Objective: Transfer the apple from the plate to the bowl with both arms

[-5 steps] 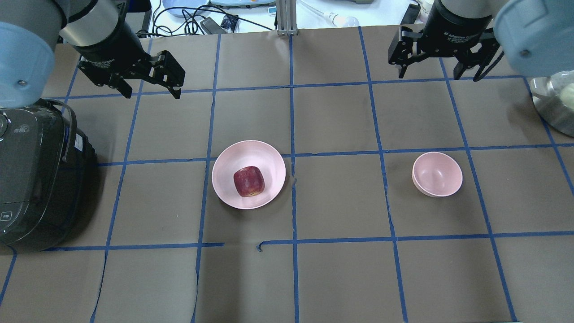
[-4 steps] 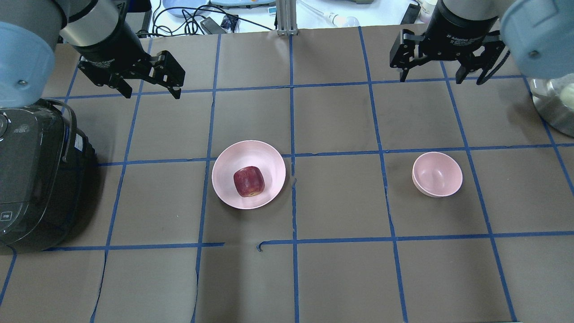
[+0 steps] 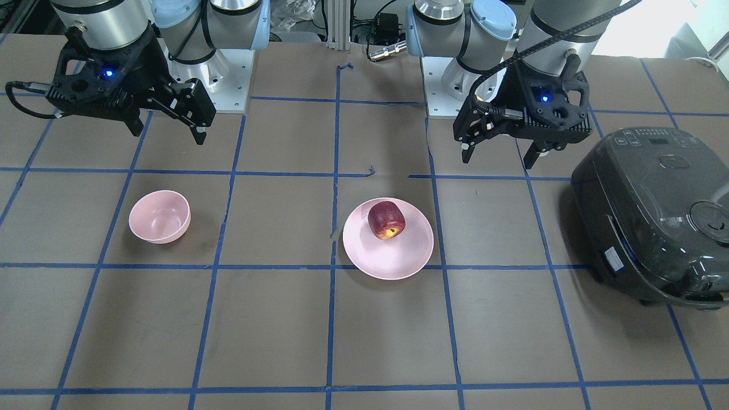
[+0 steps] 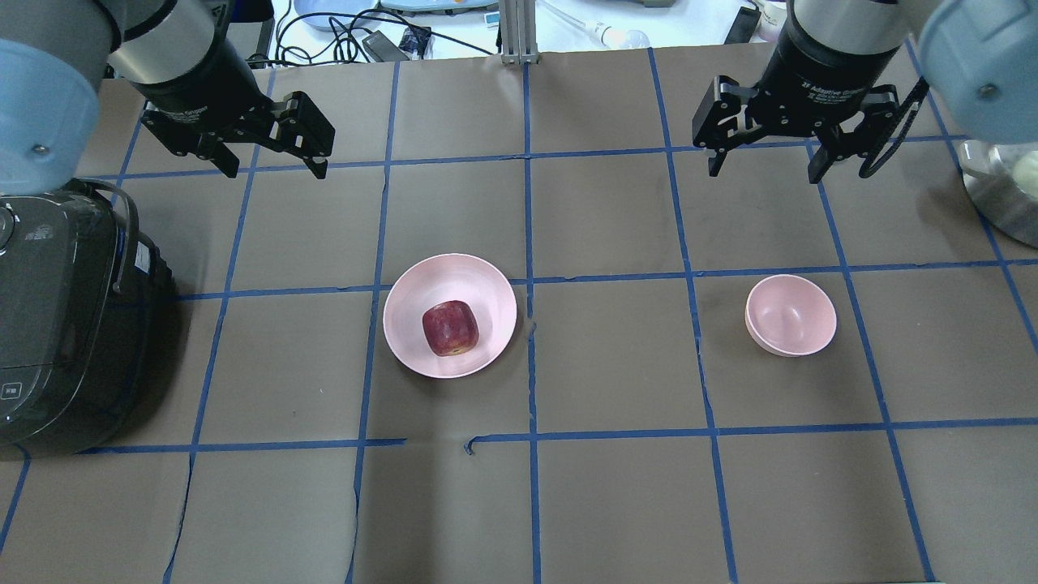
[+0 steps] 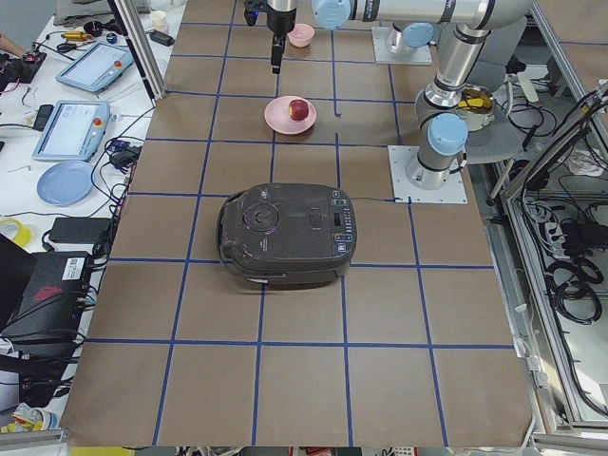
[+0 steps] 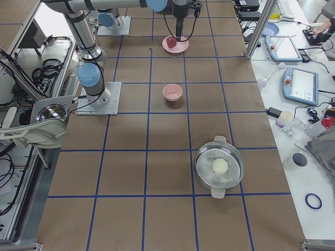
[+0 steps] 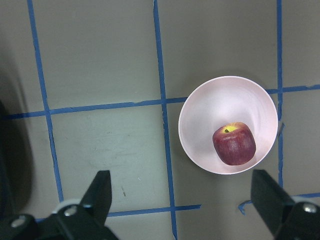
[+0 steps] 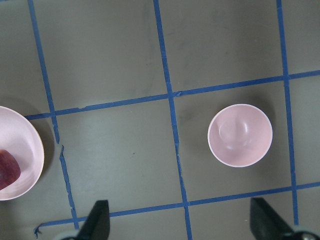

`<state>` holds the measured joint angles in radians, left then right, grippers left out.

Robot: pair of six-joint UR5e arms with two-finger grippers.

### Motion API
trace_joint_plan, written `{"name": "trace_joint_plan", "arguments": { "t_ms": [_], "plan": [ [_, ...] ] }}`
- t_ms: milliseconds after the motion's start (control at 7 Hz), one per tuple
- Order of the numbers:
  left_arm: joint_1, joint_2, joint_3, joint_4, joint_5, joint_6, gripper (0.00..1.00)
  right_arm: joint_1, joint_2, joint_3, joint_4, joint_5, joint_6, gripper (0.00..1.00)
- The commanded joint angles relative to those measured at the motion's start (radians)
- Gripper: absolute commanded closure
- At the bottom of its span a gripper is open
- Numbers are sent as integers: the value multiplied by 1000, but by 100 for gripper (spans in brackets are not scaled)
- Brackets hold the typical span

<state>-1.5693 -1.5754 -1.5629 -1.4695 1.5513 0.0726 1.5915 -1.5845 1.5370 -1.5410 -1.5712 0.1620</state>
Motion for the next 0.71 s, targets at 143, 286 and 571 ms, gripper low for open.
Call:
{"name": "trace_joint_plan", "arguments": {
  "t_ms": [143, 286, 571],
  "plan": [
    [2, 0, 3, 0, 0, -1, 0, -1, 1, 0, 1, -1, 1, 0],
    [0, 3, 7, 0, 3, -1, 0, -1, 1, -1, -2, -1, 1, 0],
    [0, 11, 1, 0, 4, 1, 0, -1, 1, -1, -2, -23, -2, 0]
  ]
}}
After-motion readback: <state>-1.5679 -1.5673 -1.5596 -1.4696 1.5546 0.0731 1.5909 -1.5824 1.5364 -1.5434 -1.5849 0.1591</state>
